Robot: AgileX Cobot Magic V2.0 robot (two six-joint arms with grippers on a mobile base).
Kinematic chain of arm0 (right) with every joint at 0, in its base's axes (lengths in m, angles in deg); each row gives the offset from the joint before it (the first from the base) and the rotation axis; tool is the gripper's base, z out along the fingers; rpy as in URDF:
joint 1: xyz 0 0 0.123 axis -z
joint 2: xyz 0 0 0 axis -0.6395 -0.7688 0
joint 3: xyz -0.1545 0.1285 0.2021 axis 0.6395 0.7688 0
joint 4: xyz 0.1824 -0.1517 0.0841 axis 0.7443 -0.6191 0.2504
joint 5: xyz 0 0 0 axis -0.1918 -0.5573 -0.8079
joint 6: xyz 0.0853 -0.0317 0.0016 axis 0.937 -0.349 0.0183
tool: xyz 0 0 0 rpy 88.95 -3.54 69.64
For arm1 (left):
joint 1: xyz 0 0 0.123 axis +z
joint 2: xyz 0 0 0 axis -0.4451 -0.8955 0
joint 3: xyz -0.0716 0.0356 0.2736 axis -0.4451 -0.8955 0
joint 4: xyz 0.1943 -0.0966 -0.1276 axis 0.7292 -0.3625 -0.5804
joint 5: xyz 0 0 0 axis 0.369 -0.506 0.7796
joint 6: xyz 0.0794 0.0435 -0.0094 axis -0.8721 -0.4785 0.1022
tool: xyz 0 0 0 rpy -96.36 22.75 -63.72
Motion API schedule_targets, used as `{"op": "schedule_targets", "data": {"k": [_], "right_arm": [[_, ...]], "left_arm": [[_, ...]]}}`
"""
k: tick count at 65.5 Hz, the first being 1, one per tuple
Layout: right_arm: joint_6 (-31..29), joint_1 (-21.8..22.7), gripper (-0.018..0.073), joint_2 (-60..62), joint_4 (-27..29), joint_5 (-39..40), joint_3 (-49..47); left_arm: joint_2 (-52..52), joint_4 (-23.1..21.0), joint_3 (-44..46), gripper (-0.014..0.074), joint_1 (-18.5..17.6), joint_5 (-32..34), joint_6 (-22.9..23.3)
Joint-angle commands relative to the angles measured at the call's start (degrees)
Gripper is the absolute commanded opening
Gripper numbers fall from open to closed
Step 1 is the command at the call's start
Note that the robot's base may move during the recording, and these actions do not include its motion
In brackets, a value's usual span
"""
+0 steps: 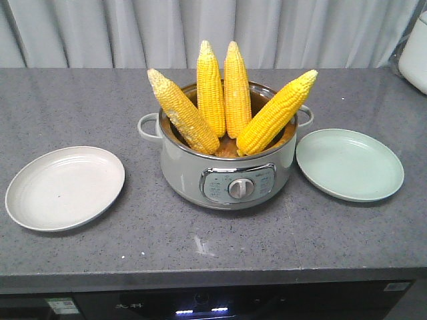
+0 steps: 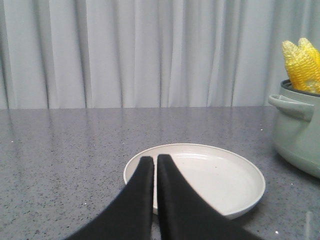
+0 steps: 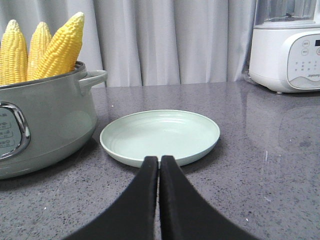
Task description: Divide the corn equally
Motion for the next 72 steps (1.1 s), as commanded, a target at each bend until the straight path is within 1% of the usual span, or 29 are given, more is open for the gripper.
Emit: {"op": "schedule_targets", "data": {"k": [1, 72], "right_arm": [[0.0, 0.3, -0.0006, 0.0, -0.2, 4.5, 0.6], [0.0, 0.3, -0.0006, 0.0, -0.2, 4.5, 0.6]], "left_arm": [[0.8, -0.5, -0.7, -0.0006, -0.2, 4.0, 0.1], [0.8, -0.5, -0.7, -0.0006, -0.2, 4.0, 0.1]]}}
